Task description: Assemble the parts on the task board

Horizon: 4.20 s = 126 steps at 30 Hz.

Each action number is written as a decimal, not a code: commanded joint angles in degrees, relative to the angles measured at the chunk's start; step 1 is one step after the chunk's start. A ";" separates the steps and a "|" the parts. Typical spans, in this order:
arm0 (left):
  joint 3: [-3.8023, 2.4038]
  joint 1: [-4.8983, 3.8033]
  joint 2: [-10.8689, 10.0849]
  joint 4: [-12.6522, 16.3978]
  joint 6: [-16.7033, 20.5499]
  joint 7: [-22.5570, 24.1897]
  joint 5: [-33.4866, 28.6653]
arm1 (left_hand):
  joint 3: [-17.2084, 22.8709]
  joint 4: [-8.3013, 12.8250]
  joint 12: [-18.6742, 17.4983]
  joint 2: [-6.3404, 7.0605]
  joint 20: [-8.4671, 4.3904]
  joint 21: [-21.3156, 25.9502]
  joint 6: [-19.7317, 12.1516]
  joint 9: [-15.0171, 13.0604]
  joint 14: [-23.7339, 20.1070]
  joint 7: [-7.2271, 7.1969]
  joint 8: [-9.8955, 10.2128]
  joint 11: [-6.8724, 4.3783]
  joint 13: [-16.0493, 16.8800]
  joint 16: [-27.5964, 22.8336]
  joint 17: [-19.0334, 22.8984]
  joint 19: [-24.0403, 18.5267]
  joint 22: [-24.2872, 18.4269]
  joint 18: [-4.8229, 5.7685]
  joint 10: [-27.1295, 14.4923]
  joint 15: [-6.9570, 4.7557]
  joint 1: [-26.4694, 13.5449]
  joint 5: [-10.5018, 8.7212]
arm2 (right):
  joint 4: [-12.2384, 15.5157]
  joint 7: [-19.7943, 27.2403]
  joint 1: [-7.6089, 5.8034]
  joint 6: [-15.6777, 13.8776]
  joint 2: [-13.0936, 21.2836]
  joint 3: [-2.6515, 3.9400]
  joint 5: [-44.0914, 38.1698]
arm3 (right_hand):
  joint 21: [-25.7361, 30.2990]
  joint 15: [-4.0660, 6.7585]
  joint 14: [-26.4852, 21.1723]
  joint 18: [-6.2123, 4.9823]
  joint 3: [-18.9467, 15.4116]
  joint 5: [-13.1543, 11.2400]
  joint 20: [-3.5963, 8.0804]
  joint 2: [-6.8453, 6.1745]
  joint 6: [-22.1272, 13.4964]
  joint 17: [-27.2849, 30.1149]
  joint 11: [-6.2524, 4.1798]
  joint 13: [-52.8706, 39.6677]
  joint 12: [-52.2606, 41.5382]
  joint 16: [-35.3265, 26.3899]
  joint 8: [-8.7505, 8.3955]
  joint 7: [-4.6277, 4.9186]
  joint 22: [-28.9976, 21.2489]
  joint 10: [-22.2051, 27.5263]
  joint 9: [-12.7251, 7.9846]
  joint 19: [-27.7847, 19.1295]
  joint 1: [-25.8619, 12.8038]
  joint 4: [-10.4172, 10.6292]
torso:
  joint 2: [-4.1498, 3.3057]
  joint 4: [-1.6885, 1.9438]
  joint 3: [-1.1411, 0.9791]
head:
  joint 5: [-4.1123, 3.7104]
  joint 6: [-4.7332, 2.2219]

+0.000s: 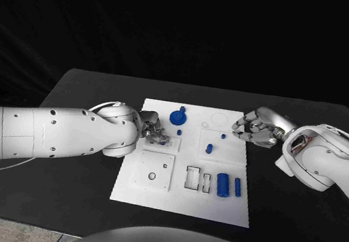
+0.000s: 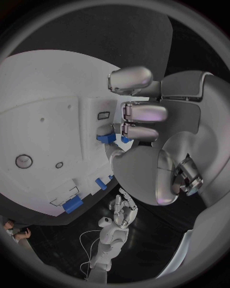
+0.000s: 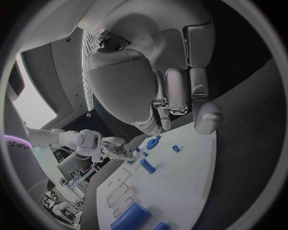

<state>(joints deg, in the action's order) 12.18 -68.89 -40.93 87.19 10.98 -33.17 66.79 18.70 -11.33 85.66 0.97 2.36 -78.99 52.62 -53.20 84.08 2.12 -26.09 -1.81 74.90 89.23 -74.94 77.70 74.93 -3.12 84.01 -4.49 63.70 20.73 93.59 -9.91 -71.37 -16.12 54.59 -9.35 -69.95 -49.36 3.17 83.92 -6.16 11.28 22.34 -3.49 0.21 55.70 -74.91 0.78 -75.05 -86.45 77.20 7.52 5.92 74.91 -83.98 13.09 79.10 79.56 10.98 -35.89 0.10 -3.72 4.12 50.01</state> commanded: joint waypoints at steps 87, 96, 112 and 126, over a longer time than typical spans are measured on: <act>0.36 1.27 0.54 0.01 -2.63 -1.58 0.65 | -0.26 -0.63 -0.24 0.26 0.09 0.50 0.48 -0.27 4.65 0.03 0.10 0.21 11.33 -0.24 -12.95 -0.35 1.70 -1.10 2.74 0.43 -0.02 -0.56 | -0.18 -0.15 0.36 0.12 0.18 0.02 -0.06 | 0.54 -0.49 2.72 -0.84 0.73 1.08 0.00 0.00 0.45 -3.70 0.46 -9.84 0.28 -0.38 -0.27 0.15 5.65 -1.72 -0.14 -0.50 0.58 -0.58 | 0.00 0.03 0.00 | 0.15 -0.01; 0.36 1.27 0.54 -0.32 -3.42 -2.16 0.64 | -5.72 -5.19 -1.08 1.10 0.72 1.21 0.13 0.58 4.12 1.08 2.40 1.11 10.67 -0.65 -12.18 -0.88 1.54 -1.16 2.06 1.19 -6.48 -10.68 | -0.22 -0.28 0.37 0.28 0.17 0.02 -0.06 | 0.67 -0.50 2.70 -0.85 0.81 1.21 0.00 0.00 0.45 -3.61 0.46 -9.81 0.31 -0.47 -0.29 0.16 5.63 -1.68 -0.15 -0.52 0.59 -0.65 | 0.01 0.04 0.01 | 0.13 -0.01; 0.36 1.27 0.50 -0.52 -3.91 -1.90 0.63 | -13.91 -5.31 -1.29 -0.23 1.10 1.84 0.91 0.49 3.93 1.30 4.22 1.40 10.49 -0.78 -11.95 -1.09 1.85 -1.31 1.80 1.50 -12.39 -13.68 | -0.29 -0.31 0.39 0.42 0.09 0.02 -0.06 | 0.67 -0.50 2.70 -0.85 0.81 1.21 0.00 0.00 0.45 -3.61 0.46 -9.81 0.31 -0.47 -0.29 0.16 5.63 -1.68 -0.15 -0.52 0.59 -0.65 | -0.01 0.01 0.01 | 0.01 -0.01; 0.27 1.26 -0.05 -0.32 -0.44 -0.49 0.59 | -16.17 -5.40 -0.98 -3.08 0.98 1.94 1.80 -0.44 4.14 0.98 4.88 1.15 10.71 -0.61 -12.30 -0.66 2.72 -1.23 1.99 1.31 -8.56 -1.96 | -0.17 -0.33 0.39 0.19 0.26 0.02 -0.07 | 0.67 -0.50 2.70 -0.85 0.81 1.21 0.00 0.00 0.45 -3.61 0.46 -9.81 0.31 -0.47 -0.29 0.16 5.63 -1.68 -0.15 -0.52 0.59 -0.65 | -0.05 -0.02 0.05 | -0.52 -0.01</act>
<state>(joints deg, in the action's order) 11.89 -68.40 -40.81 86.99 11.29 -33.28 68.08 2.80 -16.78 84.66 -1.80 3.17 -77.10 53.86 -53.59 84.09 3.18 -26.07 -0.90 74.91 88.53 -74.94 76.89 74.91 -4.01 83.91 -3.47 55.03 18.58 93.40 -10.00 -71.01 -16.12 54.80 -9.35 -69.95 -48.88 3.17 83.92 -6.17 11.89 23.25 -3.49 0.20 55.90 -74.91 0.79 -75.08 -86.53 76.94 7.52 6.13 74.93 -83.97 13.01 79.10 79.55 10.37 -35.92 0.10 -3.69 3.76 50.01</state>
